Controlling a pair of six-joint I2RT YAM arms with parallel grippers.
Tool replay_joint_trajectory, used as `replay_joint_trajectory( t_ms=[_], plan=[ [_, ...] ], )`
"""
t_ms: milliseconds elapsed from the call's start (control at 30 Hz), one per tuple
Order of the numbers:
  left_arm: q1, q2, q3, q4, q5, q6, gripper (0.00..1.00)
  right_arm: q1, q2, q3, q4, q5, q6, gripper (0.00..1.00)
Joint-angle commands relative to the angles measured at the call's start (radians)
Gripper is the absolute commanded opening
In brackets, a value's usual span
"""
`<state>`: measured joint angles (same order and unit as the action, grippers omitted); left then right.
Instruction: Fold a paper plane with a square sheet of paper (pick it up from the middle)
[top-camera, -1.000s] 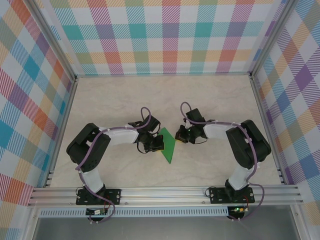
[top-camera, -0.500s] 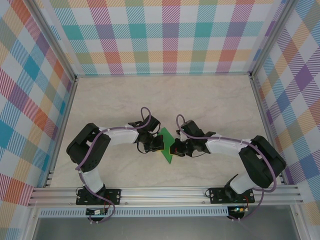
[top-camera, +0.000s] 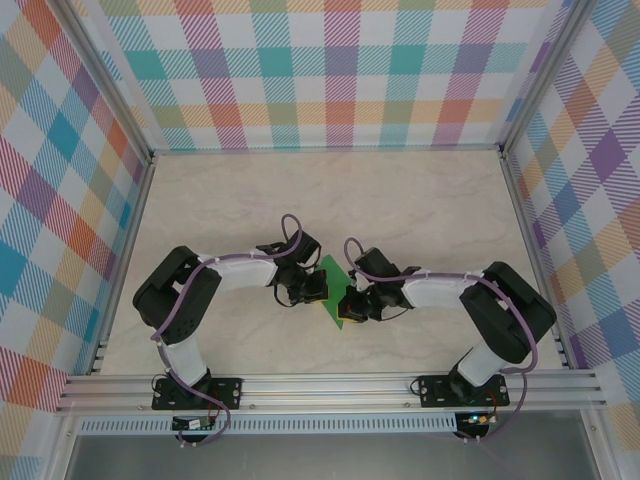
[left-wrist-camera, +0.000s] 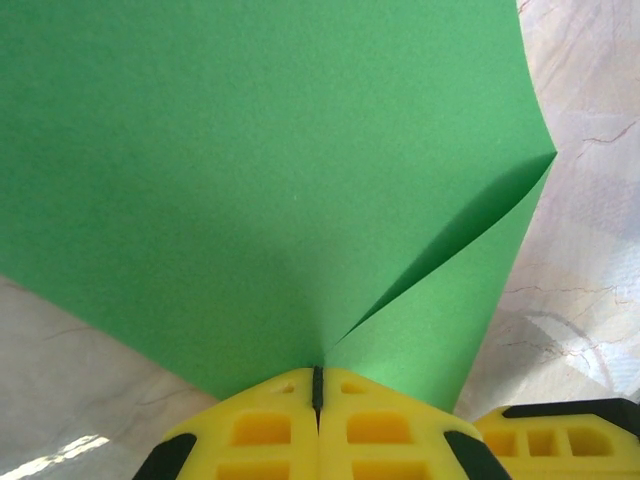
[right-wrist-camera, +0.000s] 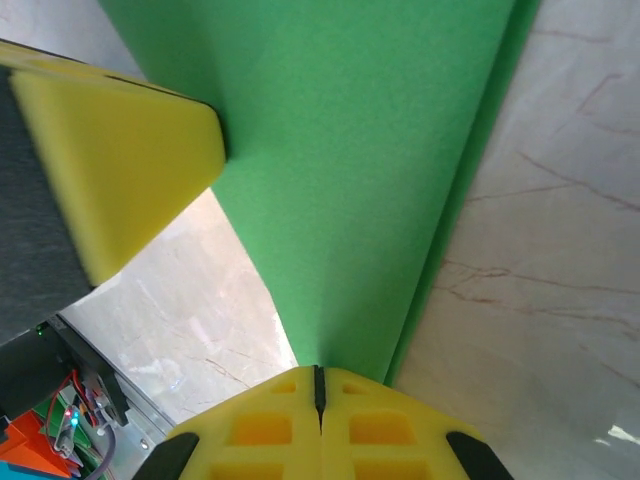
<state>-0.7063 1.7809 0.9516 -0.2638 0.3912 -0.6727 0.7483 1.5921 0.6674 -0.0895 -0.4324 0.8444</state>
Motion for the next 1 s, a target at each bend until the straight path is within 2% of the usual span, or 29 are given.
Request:
replay_joint_trajectory(
  t_ms=[0, 633, 833, 967],
  plan=[
    [-0.007, 0.053, -0.043, -0.102, -0.143, -0.011, 0.0, 0.012, 0.012, 0.018, -0.01, -0.025, -0.027, 0.0],
    [-0.007, 0.054, -0.038, -0.121, -0.183, -0.016, 0.0, 0.032, 0.006, -0.07, -0.111, -0.009, -0.104, 0.0],
    [-0.007, 0.047, -0.04, -0.123, -0.183, -0.016, 0.0, 0.034, -0.086, -0.033, -0.114, 0.001, -0.113, 0.0],
    [-0.007, 0.046, -0.04, -0.123, -0.183, -0.017, 0.0, 0.034, -0.066, 0.012, -0.096, -0.001, -0.12, 0.0]
  ],
)
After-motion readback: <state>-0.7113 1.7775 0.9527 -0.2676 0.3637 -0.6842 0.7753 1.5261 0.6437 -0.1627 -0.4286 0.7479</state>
